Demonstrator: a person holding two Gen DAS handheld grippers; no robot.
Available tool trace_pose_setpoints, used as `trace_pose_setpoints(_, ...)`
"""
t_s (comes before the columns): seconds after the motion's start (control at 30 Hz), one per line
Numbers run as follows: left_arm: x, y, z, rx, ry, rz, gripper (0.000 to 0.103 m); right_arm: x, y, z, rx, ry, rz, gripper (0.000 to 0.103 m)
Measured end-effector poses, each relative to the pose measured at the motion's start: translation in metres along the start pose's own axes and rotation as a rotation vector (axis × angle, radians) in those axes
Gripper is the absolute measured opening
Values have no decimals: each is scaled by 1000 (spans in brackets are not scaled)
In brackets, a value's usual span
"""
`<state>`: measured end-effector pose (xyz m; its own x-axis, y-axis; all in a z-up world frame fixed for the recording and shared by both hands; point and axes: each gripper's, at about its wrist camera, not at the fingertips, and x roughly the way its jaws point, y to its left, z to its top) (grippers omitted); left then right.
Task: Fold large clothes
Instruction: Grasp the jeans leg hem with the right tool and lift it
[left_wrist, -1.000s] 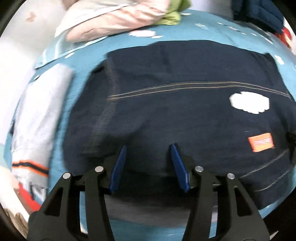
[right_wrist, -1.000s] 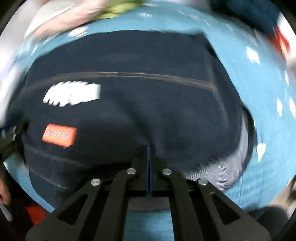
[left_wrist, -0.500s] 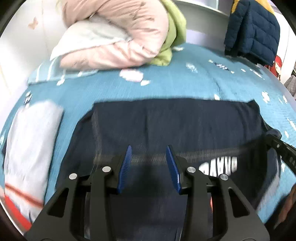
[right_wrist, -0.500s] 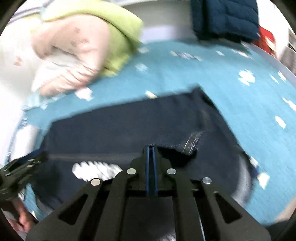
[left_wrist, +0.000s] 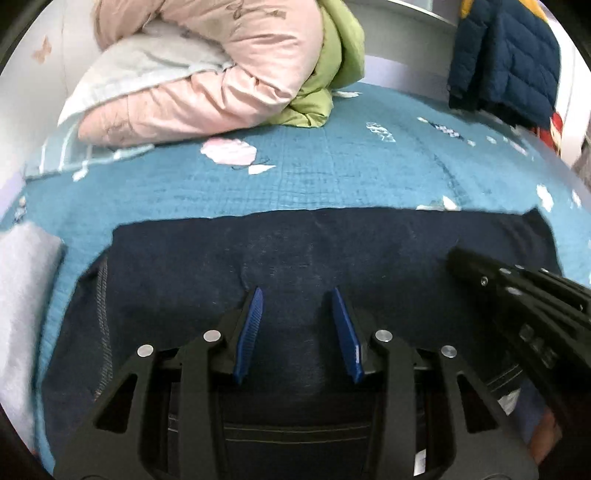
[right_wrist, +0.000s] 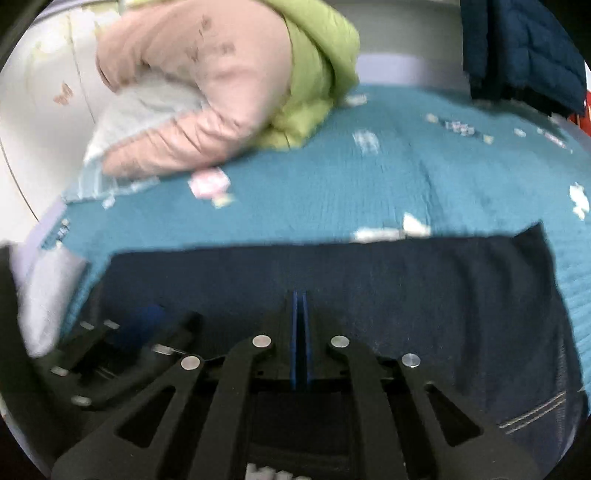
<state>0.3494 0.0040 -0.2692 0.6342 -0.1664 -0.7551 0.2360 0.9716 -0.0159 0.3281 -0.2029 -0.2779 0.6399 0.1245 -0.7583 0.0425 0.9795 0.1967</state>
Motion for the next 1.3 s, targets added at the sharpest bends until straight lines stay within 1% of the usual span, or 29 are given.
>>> trace_pose_setpoints(0.03, -1, 2, -1, 22, -1, -3, 41, -1, -10, -3, 18, 2, 14, 0)
trace_pose_setpoints(0.07, -4, 6, -4, 43, -11, 50, 41, -4, -23, -5, 38, 5, 50, 0)
trace_pose_setpoints(0.1, -5, 12, -7, 52, -15, 118, 42, -11, -36, -7, 21, -1, -68, 0)
trace_pose_setpoints(0.13, -5, 28, -11, 31, -1, 149, 45, -14, -46, -11, 1, -5, -146, 0)
trace_pose_setpoints(0.17, -5, 42, -14, -6, 16, 132, 45, -17, -68, -17, 13, 16, -177, 0)
trace_pose_setpoints(0.2, -4, 65, -19, -55, 49, 152, 45, -19, -85, -21, 48, 35, -143, 0)
trace_pose_setpoints(0.23, -6, 80, -25, -66, 54, 137, 43, -25, -107, -28, 85, 66, -158, 0)
trace_pose_setpoints(0.27, -9, 91, -29, -67, 60, 120, 43, -32, -114, -31, 91, 71, -151, 0)
trace_pose_setpoints(0.3, -13, 99, -33, -54, 74, 196, 44, -40, -117, -33, 87, 78, -169, 0)
trace_pose_setpoints(0.33, -17, 106, -39, -42, 80, 229, 52, -45, -116, -34, 84, 82, -185, 0)
trace_pose_setpoints(0.4, -26, 119, -47, -81, 89, 185, 53, -58, -109, -43, 97, 109, -264, 0)
trace_pose_setpoints(0.43, -28, 121, -48, -95, 88, 178, 53, -62, -108, -50, 103, 105, -265, 0)
trace_pose_setpoints(0.5, -22, 117, -51, -61, 85, 219, 59, -56, -108, -61, 69, 112, -263, 0)
trace_pose_setpoints(0.53, -16, 113, -52, -47, 84, 240, 59, -53, -108, -59, 65, 120, -265, 0)
trace_pose_setpoints(0.6, -16, 108, -47, -34, 91, 262, 59, -59, -112, -50, 133, 131, -249, 0)
trace_pose_setpoints(0.63, -19, 108, -45, -36, 103, 259, 59, -66, -114, -49, 160, 117, -231, 0)
trace_pose_setpoints(0.67, -25, 110, -42, -48, 118, 248, 59, -79, -116, -47, 180, 85, -206, 6)
trace_pose_setpoints(0.73, -40, 109, -40, -54, 112, 241, 59, -102, -117, -41, 179, 41, -196, 7)
trace_pose_setpoints(0.77, -47, 107, -39, -50, 116, 246, 61, -109, -118, -39, 183, 34, -185, 23)
trace_pose_setpoints(0.8, -51, 105, -39, -45, 126, 252, 62, -120, -123, -37, 205, 23, -162, 55)
trace_pose_setpoints(0.83, -56, 102, -38, -44, 134, 250, 64, -127, -126, -38, 226, 8, -158, 73)
trace_pose_setpoints(0.87, -62, 98, -37, -52, 137, 235, 70, -137, -132, -39, 256, -21, -162, 88)
trace_pose_setpoints(0.9, -67, 95, -36, -60, 136, 221, 73, -143, -138, -40, 281, -36, -156, 88)
trace_pose_setpoints(0.97, -80, 86, -36, -76, 136, 192, 82, -143, -151, -37, 317, -12, -151, 90)
trace_pose_setpoints(1.0, -83, 82, -37, -75, 141, 185, 85, -140, -159, -38, 332, 18, -162, 93)
trace_pose_setpoints(1.07, -90, 70, -38, -68, 148, 172, 89, -131, -176, -42, 353, 77, -154, 93)
trace_pose_setpoints(1.13, -96, 57, -39, -64, 167, 139, 90, -114, -196, -50, 417, 179, -131, 93)
trace_pose_setpoints(1.2, -97, 46, -40, -55, 184, 134, 90, -97, -216, -60, 515, 269, -52, 93)
trace_pose_setpoints(1.3, -98, 28, -40, -32, 199, 135, 91, -87, -233, -66, 610, 294, 40, 94)
